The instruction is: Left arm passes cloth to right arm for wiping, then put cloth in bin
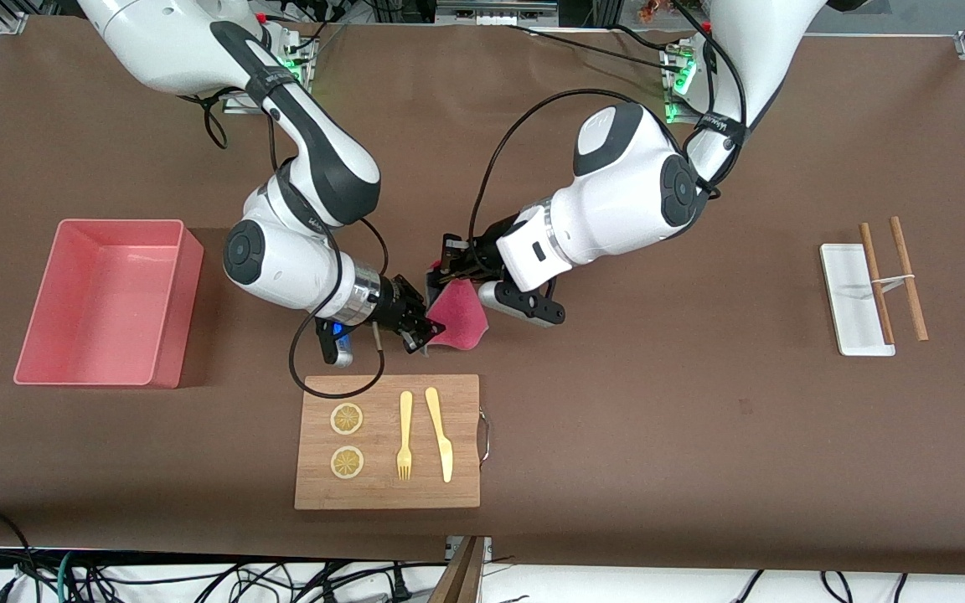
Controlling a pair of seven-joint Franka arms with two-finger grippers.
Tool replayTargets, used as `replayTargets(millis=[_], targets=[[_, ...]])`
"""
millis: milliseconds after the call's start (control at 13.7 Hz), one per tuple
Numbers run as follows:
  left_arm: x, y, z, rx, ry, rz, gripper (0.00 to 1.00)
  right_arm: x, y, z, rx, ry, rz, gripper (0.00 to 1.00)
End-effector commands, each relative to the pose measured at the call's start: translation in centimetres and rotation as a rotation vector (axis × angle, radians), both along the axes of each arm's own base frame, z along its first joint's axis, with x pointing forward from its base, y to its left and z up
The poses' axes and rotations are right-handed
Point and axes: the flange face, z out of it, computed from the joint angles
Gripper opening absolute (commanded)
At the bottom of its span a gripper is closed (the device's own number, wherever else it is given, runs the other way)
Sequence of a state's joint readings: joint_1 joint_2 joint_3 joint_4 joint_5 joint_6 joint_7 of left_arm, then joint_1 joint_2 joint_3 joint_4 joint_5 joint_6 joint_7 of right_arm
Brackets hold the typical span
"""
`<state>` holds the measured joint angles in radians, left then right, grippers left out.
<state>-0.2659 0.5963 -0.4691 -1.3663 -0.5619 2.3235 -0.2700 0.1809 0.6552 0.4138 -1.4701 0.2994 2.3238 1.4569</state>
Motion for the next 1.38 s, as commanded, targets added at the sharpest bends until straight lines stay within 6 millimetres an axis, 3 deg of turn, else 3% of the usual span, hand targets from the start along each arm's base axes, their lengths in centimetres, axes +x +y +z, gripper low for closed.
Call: replayTargets(millis=[0, 73, 146, 219, 437, 729, 1093, 1312], targets=[[0.4, 0.2, 0.5, -0.020, 0.004, 0.021, 0.00, -0.2, -0.3, 1.3, -0.003, -0.002, 0.014, 0.00], [0.5, 0.3, 0.4, -0.013, -0.011, 0.013, 0.29, 0.0, -0.7, 1.6, -0.001, -0.005, 0.008, 0.00], [0.7, 0.6, 0.4, -0.004, -0.022, 0.010, 0.89, -0.1, -0.8, 1.8, -0.004, 0.001, 0.013, 0.00], [0.5, 0.3, 0.4, 0.008, -0.034, 0.001, 1.00, -0.1, -1.4, 1.9, -0.013, 0.015, 0.021, 0.00], [0.8, 1.0, 0.8, 0.022, -0.047, 0.007, 1.00, -0.5, -1.5, 2.5, -0.025, 0.035, 0.055, 0.00], [1.4, 3.8, 1.9, 0.133, -0.096, -0.032, 1.00, -2.6, -0.9, 0.7, -0.065, 0.135, 0.175, 0.00], [1.8, 10.9, 4.0, 0.427, -0.096, -0.163, 1.00, -4.2, -0.9, -1.7, -0.091, 0.192, 0.241, 0.00], [1.3, 15.8, 5.1, 0.651, -0.065, -0.219, 1.00, -6.6, -1.0, -6.2, -0.111, 0.258, 0.331, 0.00]])
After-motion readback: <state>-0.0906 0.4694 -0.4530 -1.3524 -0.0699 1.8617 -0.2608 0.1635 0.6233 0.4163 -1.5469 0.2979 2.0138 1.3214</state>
